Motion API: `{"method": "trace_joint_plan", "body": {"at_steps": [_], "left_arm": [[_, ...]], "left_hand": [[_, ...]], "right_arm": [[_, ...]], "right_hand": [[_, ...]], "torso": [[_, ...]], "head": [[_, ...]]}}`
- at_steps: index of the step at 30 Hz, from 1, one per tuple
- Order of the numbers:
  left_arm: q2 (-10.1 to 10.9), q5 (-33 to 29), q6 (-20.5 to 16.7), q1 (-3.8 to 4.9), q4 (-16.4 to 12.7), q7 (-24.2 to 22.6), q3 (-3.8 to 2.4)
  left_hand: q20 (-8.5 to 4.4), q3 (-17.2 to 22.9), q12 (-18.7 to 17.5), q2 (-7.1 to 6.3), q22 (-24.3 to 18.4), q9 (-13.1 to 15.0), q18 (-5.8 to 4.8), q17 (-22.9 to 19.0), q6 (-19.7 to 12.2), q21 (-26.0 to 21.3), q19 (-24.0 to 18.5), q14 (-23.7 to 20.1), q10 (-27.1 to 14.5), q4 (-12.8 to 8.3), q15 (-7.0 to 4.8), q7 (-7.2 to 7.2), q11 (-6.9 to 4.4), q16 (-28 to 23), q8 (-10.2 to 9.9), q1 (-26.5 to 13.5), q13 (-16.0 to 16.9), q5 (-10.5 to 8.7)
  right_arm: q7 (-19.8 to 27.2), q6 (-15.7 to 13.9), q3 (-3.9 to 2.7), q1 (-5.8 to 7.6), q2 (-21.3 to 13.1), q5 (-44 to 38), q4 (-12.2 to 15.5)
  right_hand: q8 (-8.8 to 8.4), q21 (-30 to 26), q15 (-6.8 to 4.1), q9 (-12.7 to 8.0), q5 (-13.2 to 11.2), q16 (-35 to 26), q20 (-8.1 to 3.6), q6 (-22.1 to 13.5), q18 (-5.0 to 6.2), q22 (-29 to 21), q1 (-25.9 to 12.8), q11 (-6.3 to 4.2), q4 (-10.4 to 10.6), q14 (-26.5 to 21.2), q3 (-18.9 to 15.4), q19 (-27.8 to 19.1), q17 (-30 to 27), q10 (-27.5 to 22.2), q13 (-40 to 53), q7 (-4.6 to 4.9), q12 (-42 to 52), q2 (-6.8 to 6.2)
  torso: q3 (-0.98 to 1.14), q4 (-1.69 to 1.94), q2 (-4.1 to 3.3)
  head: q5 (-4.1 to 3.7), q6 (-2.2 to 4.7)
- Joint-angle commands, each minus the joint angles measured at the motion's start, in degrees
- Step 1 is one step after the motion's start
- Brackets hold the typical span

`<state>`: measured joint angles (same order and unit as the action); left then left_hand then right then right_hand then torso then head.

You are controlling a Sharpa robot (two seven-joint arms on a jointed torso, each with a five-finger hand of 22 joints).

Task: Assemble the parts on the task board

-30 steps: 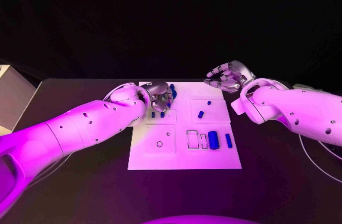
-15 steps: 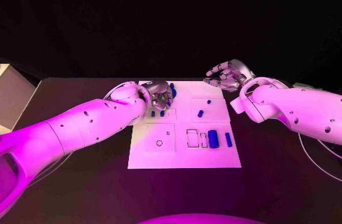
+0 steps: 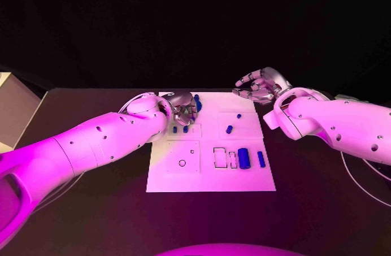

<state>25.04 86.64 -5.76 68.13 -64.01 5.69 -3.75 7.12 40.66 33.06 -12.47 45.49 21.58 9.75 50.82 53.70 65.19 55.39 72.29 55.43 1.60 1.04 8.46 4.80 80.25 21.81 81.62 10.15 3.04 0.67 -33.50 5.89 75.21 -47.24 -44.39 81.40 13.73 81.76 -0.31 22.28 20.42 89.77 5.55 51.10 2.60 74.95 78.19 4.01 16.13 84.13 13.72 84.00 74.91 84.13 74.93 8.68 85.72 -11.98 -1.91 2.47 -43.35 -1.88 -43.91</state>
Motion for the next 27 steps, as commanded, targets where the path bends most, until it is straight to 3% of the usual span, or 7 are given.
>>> {"method": "trace_joint_plan", "body": {"at_steps": [1, 10, 15, 18, 25, 27], "left_arm": [[-0.10, -0.44, -0.19, -0.09, 0.05, -0.77, 0.05], [0.75, -2.60, -3.41, -0.53, -0.97, -2.93, 0.01], [2.10, -4.66, -4.04, -0.68, -2.53, -3.76, -0.33], [2.98, -5.78, -4.76, -0.71, -3.51, -4.21, -1.03], [5.60, -7.86, -4.39, -0.72, -6.57, -4.19, -3.83], [6.24, -8.22, -4.06, -0.72, -7.15, -3.98, -4.26]], "left_hand": [[-0.02, -0.02, -0.29, 0.62, 0.25, 0.09, 0.20, 0.07, 0.49, 0.42, 0.43, 0.45, 0.65, -0.55, -0.07, -0.07, -0.06, 0.35, -0.37, -0.03, -0.07, 0.00], [-0.23, 0.24, -1.65, 0.85, 1.09, -0.10, 0.05, 0.42, 0.90, 1.23, 1.14, 1.11, 1.76, -1.29, -0.07, 0.16, 0.08, 0.59, -1.24, 0.22, -0.47, 0.03], [-0.21, 0.17, -2.85, 0.72, 1.01, -0.25, 0.06, 0.34, 0.94, 1.24, 0.98, 1.18, 1.94, -1.29, 0.13, 0.38, 0.30, 0.60, -1.88, -0.27, -0.80, 0.04], [-0.19, 0.12, -3.09, 0.68, 1.28, -0.26, -0.01, 0.66, 1.00, 1.38, 1.17, 1.35, 2.06, -1.27, 0.17, 0.41, 0.34, 0.69, -2.00, -0.40, -0.86, 0.03], [-0.18, 0.10, -3.48, 0.76, 2.02, -0.25, -0.16, 1.40, 1.32, 1.84, 1.80, 1.82, 2.55, -1.37, 0.16, 0.40, 0.29, 0.98, -2.14, -0.42, -0.91, 0.06], [-0.17, 0.07, -3.55, 0.74, 2.06, -0.25, -0.17, 1.35, 1.37, 1.87, 1.83, 1.83, 2.61, -1.38, 0.15, 0.40, 0.29, 0.99, -2.16, -0.45, -0.92, 0.05]], "right_arm": [[0.52, 0.23, -0.04, 0.01, 0.04, -0.17, 0.08], [0.54, 0.27, -0.04, 0.01, 0.03, -0.17, 0.03], [0.52, 0.30, -0.04, 0.01, -0.03, -0.17, -0.08], [0.52, 0.32, -0.04, 0.01, -0.04, -0.17, -0.13], [0.49, 0.38, -0.03, 0.01, -0.10, -0.17, -0.21], [0.47, 0.38, -0.03, 0.01, -0.13, -0.17, -0.22]], "right_hand": [[0.27, -0.24, -0.12, 0.05, 0.34, 0.08, -0.37, -0.37, -0.30, 6.32, -0.61, 0.01, 0.08, 5.78, 0.28, 2.93, 14.76, 1.07, 10.78, 0.14, -0.11, -0.07], [0.27, -0.24, -0.12, 0.05, 0.34, 0.08, -0.37, -0.37, -0.30, 6.32, -0.61, 0.01, 0.08, 5.78, 0.28, 2.93, 14.76, 1.07, 10.78, 0.14, -0.11, -0.07], [0.27, -0.24, -0.12, 0.05, 0.34, 0.08, -0.37, -0.37, -0.30, 6.32, -0.61, 0.01, 0.08, 5.78, 0.28, 2.93, 14.76, 1.07, 10.78, 0.14, -0.11, -0.07], [0.27, -0.24, -0.12, 0.05, 0.34, 0.08, -0.37, -0.37, -0.30, 6.32, -0.61, 0.01, 0.08, 5.78, 0.28, 2.93, 14.76, 1.07, 10.78, 0.14, -0.11, -0.07], [0.27, -0.24, -0.12, 0.05, 0.34, 0.08, -0.37, -0.37, -0.30, 6.32, -0.61, 0.01, 0.08, 5.78, 0.28, 2.93, 14.76, 1.07, 10.78, 0.14, -0.11, -0.07], [0.27, -0.24, -0.12, 0.05, 0.34, 0.08, -0.37, -0.37, -0.30, 6.32, -0.61, 0.01, 0.08, 5.78, 0.28, 2.93, 14.76, 1.07, 10.78, 0.14, -0.11, -0.07]], "torso": [[0.02, -0.03, -0.02], [-0.02, -0.03, 0.03], [-0.05, -0.03, 0.05], [-0.06, 0.03, 0.12], [-0.14, 0.11, 0.13], [-0.14, 0.13, 0.14]], "head": [[0.02, 0.06], [-0.02, 0.29], [-0.14, 0.29], [-0.16, 0.36], [-0.14, 0.39], [-0.14, 0.35]]}}
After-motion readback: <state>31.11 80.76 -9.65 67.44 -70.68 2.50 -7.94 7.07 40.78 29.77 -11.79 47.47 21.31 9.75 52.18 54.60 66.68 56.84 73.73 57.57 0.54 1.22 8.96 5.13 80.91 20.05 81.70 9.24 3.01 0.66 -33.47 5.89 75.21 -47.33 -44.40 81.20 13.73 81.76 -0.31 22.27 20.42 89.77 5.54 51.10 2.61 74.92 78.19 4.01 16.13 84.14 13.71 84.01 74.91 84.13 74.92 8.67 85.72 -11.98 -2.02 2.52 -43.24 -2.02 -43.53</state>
